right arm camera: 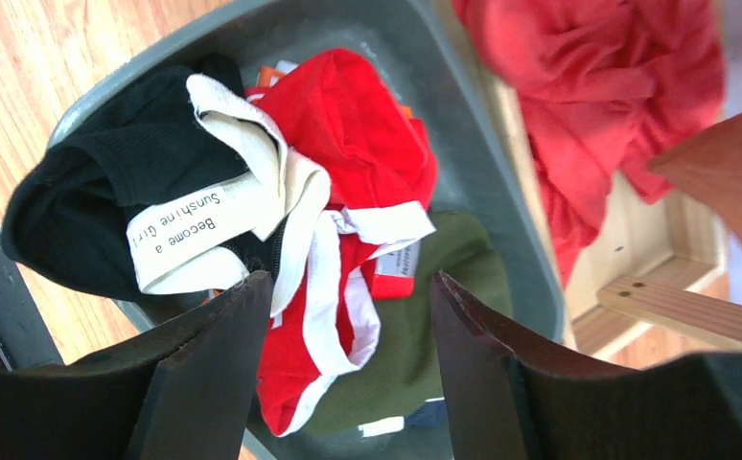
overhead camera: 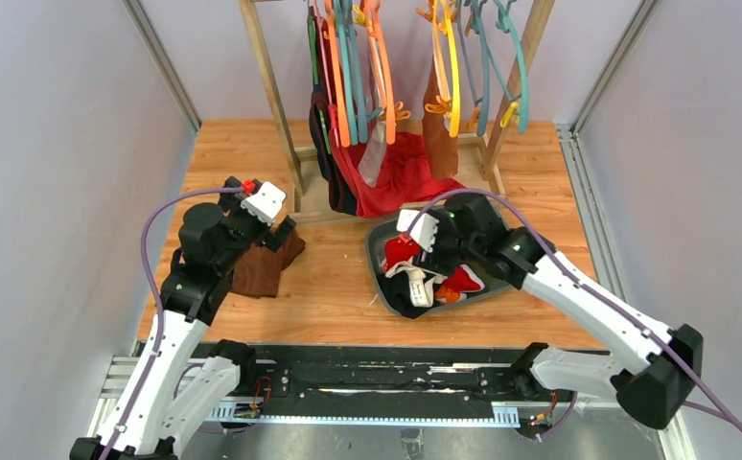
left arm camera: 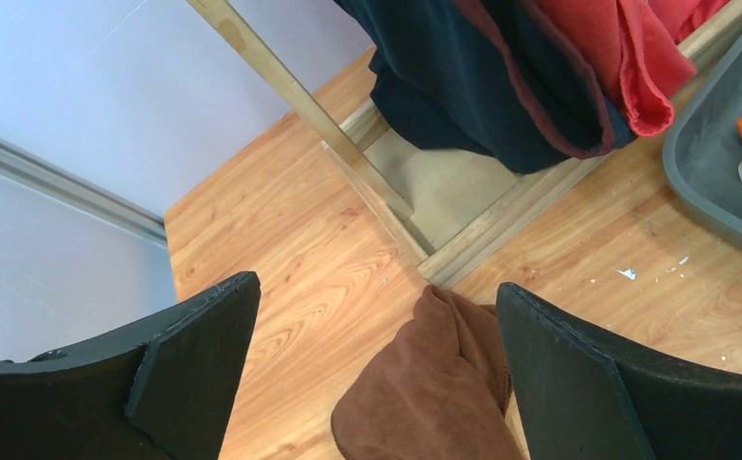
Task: Remove the underwear clipped to the hanger
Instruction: Place the underwear in the bin, then pick up the hanger from the clothesline.
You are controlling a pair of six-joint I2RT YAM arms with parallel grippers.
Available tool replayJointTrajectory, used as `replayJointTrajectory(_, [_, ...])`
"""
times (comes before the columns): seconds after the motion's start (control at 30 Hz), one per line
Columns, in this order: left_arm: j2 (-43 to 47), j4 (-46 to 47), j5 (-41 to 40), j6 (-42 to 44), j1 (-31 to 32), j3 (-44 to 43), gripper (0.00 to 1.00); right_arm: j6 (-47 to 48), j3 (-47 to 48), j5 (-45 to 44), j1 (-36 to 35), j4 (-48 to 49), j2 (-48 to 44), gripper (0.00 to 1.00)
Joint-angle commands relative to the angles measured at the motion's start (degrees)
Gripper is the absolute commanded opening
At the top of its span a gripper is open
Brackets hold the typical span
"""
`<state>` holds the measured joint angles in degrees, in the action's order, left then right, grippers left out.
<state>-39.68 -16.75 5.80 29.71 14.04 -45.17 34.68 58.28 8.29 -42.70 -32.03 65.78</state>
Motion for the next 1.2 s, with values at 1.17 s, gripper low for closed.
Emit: replayJointTrajectory(1.17, [0.4, 5.2, -4.6, -1.8, -0.4, 1.9, 0.98, -10.1, 49.0, -20.7, 2.1, 3.4, 8.7, 0.64])
